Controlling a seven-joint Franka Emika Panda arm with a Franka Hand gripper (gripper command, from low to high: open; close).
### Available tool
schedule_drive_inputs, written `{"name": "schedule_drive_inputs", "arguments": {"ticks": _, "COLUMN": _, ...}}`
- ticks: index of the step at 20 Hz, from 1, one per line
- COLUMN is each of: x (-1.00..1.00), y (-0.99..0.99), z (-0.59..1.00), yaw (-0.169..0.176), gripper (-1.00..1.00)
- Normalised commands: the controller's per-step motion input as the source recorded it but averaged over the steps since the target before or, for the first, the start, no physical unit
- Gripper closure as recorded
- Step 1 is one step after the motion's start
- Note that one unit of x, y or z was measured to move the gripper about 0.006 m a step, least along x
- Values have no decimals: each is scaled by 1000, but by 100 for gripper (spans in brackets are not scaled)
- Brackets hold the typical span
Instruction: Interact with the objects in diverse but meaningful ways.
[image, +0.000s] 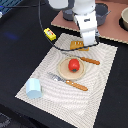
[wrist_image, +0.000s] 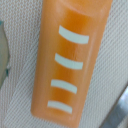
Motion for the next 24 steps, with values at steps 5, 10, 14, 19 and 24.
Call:
{"name": "schedule_drive_inputs", "arguments": {"ticks": 5, "x": -636, "y": 146, "z": 618, "yaw": -48, "gripper": -100}}
{"name": "schedule_drive_inputs", "arguments": {"ticks": 10, "x": -819, "y": 22, "z": 215, "yaw": -96, "gripper": -100}}
{"name": "schedule_drive_inputs", "arguments": {"ticks": 14, "x": -814, "y": -29, "z": 1, "yaw": -126, "gripper": -100}}
{"name": "schedule_drive_inputs", "arguments": {"ticks": 19, "x": -751, "y": -119, "z": -18, "yaw": -155, "gripper": -100}}
{"name": "schedule_drive_inputs", "arguments": {"ticks": 24, "x": -674, "y": -158, "z": -55, "yaw": -183, "gripper": -100}}
